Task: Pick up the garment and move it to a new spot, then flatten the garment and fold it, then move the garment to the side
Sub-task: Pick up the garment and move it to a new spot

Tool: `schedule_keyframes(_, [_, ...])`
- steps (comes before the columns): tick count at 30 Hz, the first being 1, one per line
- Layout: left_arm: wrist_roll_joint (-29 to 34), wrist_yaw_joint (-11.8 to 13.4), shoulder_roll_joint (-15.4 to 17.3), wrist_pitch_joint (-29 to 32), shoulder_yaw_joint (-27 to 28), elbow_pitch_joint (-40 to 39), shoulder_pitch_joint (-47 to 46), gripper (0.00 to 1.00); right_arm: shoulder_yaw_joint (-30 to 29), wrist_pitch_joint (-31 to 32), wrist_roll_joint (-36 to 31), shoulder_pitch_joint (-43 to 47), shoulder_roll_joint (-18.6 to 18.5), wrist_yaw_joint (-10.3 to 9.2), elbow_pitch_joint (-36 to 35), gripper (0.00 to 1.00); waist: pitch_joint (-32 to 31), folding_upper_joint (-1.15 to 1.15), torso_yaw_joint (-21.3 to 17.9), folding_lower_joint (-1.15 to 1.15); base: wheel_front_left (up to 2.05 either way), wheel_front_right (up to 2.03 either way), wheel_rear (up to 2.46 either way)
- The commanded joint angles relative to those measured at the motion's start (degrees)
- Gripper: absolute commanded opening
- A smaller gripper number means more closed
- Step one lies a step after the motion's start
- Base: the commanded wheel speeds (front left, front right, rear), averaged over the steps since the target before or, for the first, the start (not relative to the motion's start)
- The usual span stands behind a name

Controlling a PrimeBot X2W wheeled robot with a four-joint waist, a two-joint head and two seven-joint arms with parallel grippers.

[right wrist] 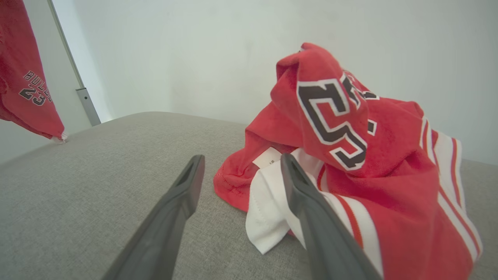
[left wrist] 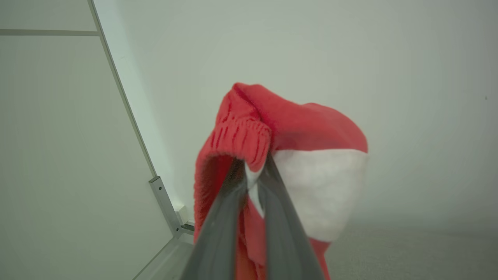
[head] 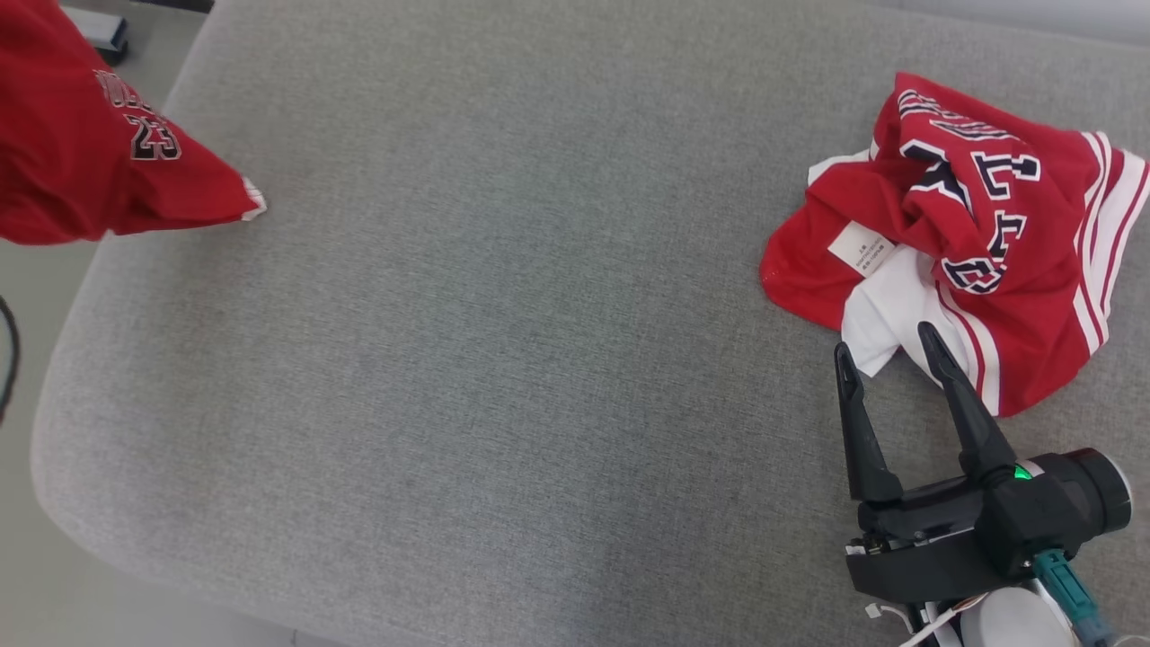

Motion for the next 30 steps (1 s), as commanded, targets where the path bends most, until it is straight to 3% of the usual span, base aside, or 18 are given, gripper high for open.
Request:
schedule_keyframes(1, [-0.2, 0.0, -1.0, -0.9, -0.1, 1.9, 1.5, 0.0, 0.3, 0.1, -0.4, 0.2, -0.6, -0.12, -0.9, 1.0, 1.3, 0.0, -0.8, 0.0, 0.0, 0.0, 0.0])
schedule_keyframes(7, [-0.8, -1.1, -4.6, -3.3, -1.8, 12.2, 3.3, 0.0, 0.8, 1.8, -0.8, 0.3, -1.8, -0.12, -4.0, 1.0, 3.1, 0.0, -2.2, 0.0, 0.0, 0.0, 0.0])
schedule_keyframes(19, [-3.5, -6.0, -12.9, -4.6, -4.4, 36.7, 3.2, 0.0, 1.4, 5.3, -1.3, 0.9, -3.7, -0.12, -9.5, 1.0, 5.8, 0.0, -4.5, 0.0, 0.0, 0.0, 0.0])
schedule_keyframes(24, [-3.6, -7.0, -14.3, -4.7, -5.3, 42.0, 2.5, 0.0, 1.4, 5.9, -1.0, 1.1, -4.1, -0.12, -10.3, 1.0, 5.3, 0.0, -4.7, 0.0, 0.0, 0.0, 0.0])
schedule_keyframes(25, [-3.9, -7.0, -14.6, -5.1, -5.2, 42.7, 2.1, 0.15, 1.3, 5.8, -0.9, 1.3, -4.1, -0.12, -10.3, 1.0, 5.0, 0.0, -4.5, 0.0, 0.0, 0.0, 0.0])
schedule_keyframes(27, [-3.9, -7.3, -14.4, -5.9, -5.3, 43.9, 1.5, 1.0, 1.5, 5.8, -0.8, 1.7, -3.9, -0.12, -10.3, 1.0, 4.4, 0.0, -4.3, 0.0, 0.0, 0.0, 0.0])
schedule_keyframes(30, [-4.1, -7.5, -13.9, -6.8, -5.2, 44.9, 0.3, 1.0, 2.0, 5.5, -0.7, 1.9, -3.5, -0.12, -9.8, 1.0, 3.3, 0.0, -3.7, 0.0, 0.0, 0.0, 0.0])
